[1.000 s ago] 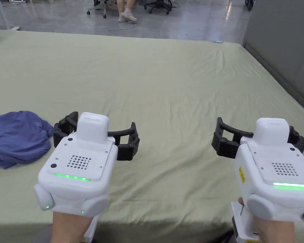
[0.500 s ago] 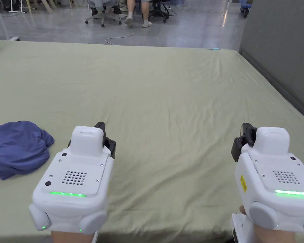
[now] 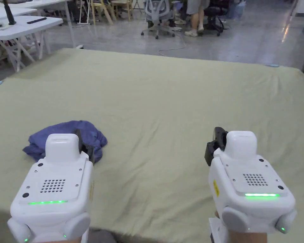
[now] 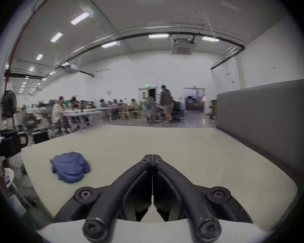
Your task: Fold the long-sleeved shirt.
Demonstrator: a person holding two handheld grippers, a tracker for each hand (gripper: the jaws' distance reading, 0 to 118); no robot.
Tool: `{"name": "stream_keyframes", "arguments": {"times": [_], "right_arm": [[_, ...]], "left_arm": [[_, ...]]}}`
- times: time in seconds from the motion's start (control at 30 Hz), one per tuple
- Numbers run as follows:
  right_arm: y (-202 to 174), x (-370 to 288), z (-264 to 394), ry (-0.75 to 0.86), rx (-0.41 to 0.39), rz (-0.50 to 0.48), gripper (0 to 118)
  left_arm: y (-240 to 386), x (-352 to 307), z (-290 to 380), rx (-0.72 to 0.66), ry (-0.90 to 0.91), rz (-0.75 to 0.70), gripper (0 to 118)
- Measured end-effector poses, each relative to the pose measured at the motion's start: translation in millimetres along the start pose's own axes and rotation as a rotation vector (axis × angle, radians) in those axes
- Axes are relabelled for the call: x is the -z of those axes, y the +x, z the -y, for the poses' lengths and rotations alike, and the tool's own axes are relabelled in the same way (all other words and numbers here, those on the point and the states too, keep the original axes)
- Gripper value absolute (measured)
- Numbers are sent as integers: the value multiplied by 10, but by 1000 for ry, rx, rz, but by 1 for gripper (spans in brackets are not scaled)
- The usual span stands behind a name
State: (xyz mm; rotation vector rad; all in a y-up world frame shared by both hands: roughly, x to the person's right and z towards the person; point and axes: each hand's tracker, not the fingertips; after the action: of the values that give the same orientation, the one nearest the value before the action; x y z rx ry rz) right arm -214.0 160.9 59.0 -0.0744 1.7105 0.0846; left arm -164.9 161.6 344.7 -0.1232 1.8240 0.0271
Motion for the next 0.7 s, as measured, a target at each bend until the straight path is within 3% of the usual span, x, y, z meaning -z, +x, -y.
{"name": "stream_keyframes", "arguments": {"times": [0.3, 0.33, 0.37, 0.4, 0.43, 0.5, 0.53, 0.7], "right_arm": [[-557, 203, 24, -16, -32, -133, 0], [-582, 205, 34, -18, -37, -140, 0], [-601, 206, 47, -19, -40, -151, 0], [-619, 218, 60, -22, -41, -157, 0], [-635, 236, 73, -26, -43, -162, 0], [-659, 250, 108, -32, -45, -174, 0], [-669, 259, 122, -37, -43, -178, 0], [-714, 392, 211, -72, -39, -197, 0]], "left_arm": [[-179, 167, 2, 7, -99, -44, 0], [-189, 264, -6, 10, -147, -50, 9], [-208, 419, -11, 3, -196, -43, 31], [-237, 593, -8, -8, -255, -44, 66], [-279, 802, 16, -26, -334, -32, 114], [-396, 1208, 44, -81, -426, 43, 118], [-478, 1392, 128, -107, -515, 10, 118], [-627, 2388, 380, 9, -743, -44, 116]]}}
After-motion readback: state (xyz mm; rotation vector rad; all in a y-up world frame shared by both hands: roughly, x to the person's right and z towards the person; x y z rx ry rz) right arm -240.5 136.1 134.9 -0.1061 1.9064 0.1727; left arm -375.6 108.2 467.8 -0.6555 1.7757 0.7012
